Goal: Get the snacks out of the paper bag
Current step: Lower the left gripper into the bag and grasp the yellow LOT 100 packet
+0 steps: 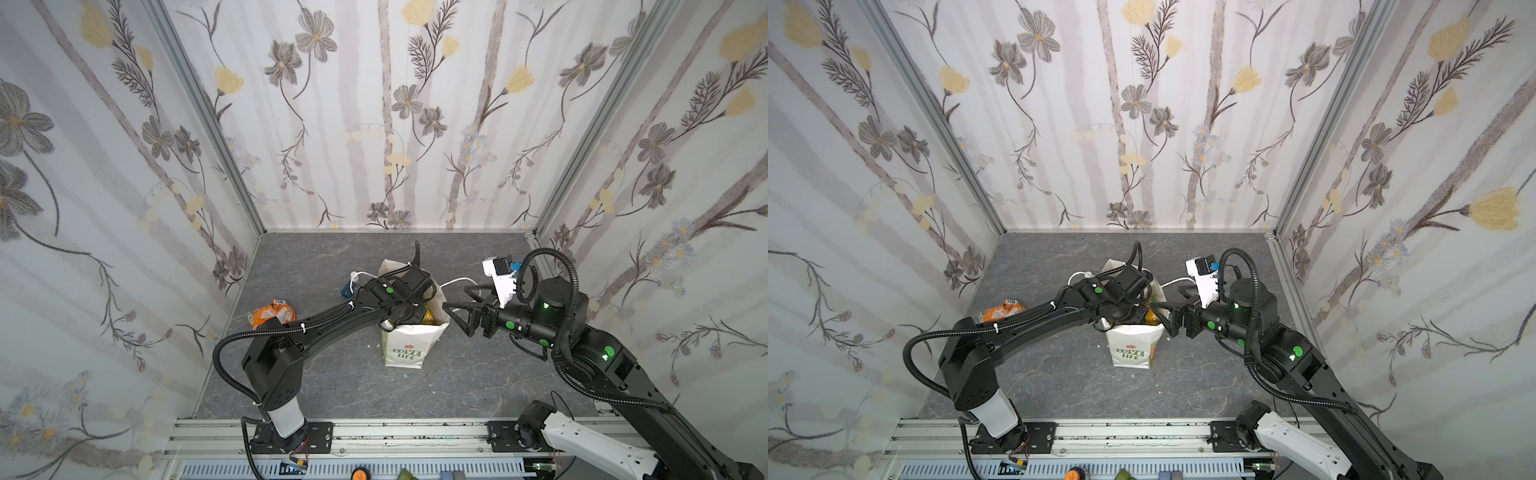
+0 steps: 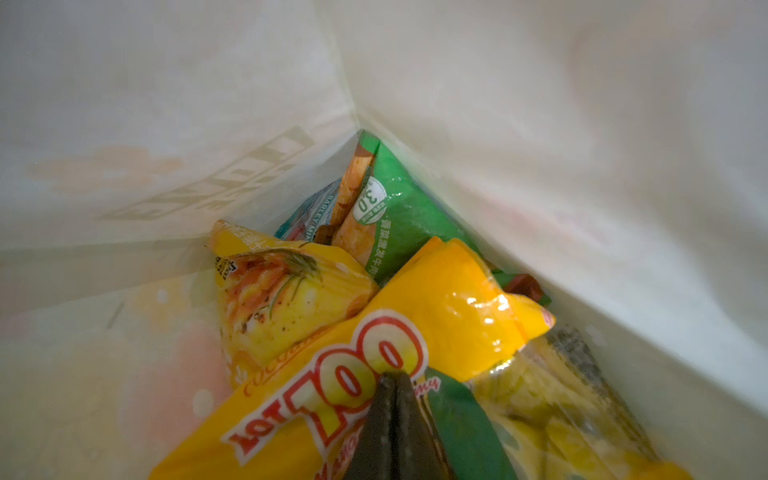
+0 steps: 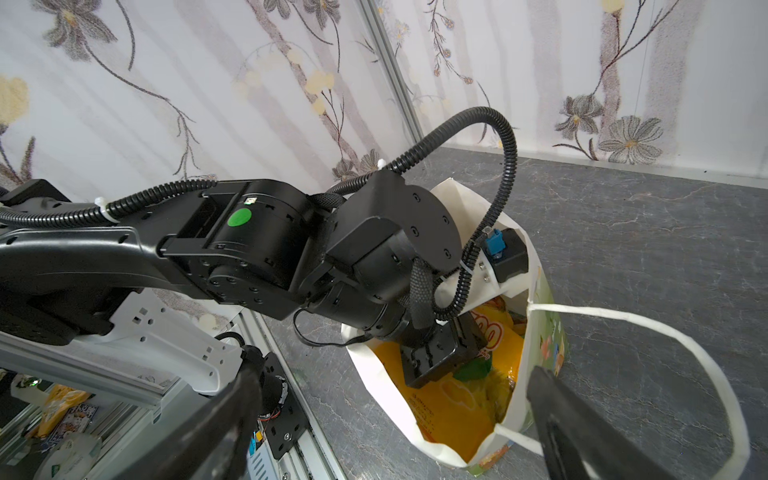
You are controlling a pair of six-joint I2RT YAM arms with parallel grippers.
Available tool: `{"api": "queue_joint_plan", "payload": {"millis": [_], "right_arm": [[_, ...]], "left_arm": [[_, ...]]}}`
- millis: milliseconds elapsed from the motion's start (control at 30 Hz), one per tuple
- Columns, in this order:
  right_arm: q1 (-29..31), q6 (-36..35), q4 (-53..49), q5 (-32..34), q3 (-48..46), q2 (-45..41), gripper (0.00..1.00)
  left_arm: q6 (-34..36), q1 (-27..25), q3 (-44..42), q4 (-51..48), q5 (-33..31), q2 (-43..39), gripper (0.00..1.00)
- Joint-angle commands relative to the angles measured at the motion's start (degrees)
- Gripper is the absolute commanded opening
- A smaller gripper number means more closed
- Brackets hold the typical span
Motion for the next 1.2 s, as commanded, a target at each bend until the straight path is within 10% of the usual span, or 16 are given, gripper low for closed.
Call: {"api": "queue_joint_plan", "payload": {"millis": [0, 433, 600, 733, 1167], "right_arm": [[0.0, 0.8, 1.5, 2.2, -0.7, -0.3, 0.99], [-1.0, 1.8, 3.0, 3.9, -2.2, -1.7, 1.00], [-1.1, 2.5, 3.5, 3.4, -2.9, -1.8, 1.00], [-1.1, 2.9, 3.9, 3.1, -3.7, -2.1, 0.99], [-1.1, 3.6, 4.7, 2.2, -5.2, -2.5, 0.99]], "left_arm": [[-0.8, -0.1, 0.0, -1.3, 3.0, -1.2, 0.00], [-7.0, -0.1, 1.1, -1.9, -4.0, -8.4, 0.00], [-10.3, -0.1, 5.9, -8.7, -8.5, -3.1, 0.65], [-11.2, -0.1, 4.5, -7.5, -9.6, -0.4, 0.90], [-13.0, -0.1, -2.0, -0.2, -5.7, 6.2, 0.77]]}}
